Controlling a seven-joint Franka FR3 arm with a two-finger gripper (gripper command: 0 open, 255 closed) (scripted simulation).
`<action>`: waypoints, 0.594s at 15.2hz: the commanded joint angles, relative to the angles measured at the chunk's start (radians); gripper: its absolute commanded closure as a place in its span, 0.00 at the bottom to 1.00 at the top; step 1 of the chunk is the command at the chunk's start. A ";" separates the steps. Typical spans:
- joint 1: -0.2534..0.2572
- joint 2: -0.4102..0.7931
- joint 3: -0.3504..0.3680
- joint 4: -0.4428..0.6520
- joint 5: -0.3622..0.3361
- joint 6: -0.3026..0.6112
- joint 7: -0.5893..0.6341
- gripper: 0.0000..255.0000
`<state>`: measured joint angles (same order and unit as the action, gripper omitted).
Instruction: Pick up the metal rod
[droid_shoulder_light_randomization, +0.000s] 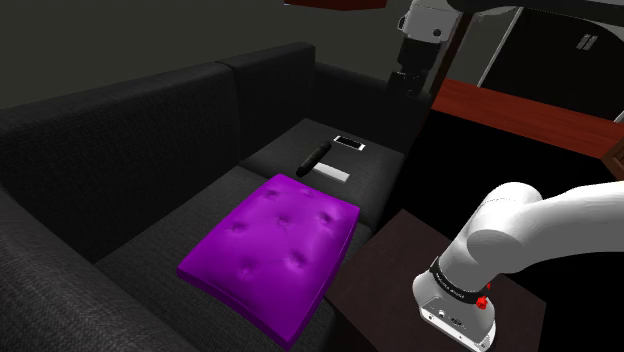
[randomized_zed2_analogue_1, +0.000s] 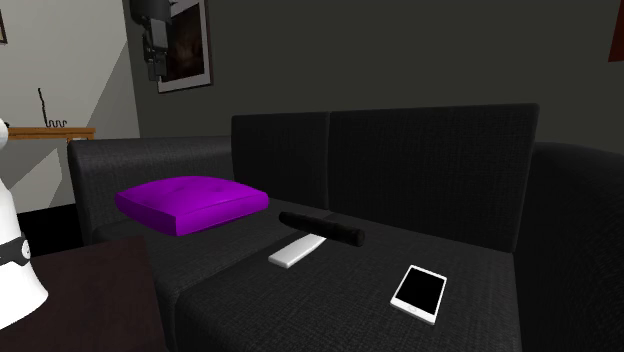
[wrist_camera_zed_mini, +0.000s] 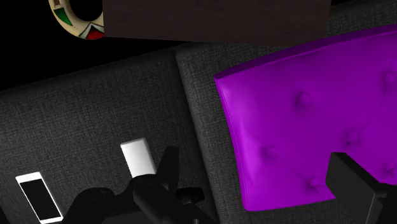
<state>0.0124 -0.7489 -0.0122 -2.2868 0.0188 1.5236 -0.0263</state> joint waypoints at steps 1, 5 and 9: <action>0.000 0.000 0.000 0.000 0.000 0.000 0.000 0.00; -0.029 0.081 0.028 -0.049 0.019 0.147 0.103 0.00; -0.057 0.182 0.052 -0.074 0.032 0.292 0.204 0.00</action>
<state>-0.0364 -0.5905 0.0362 -2.3420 0.0490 1.7661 0.1539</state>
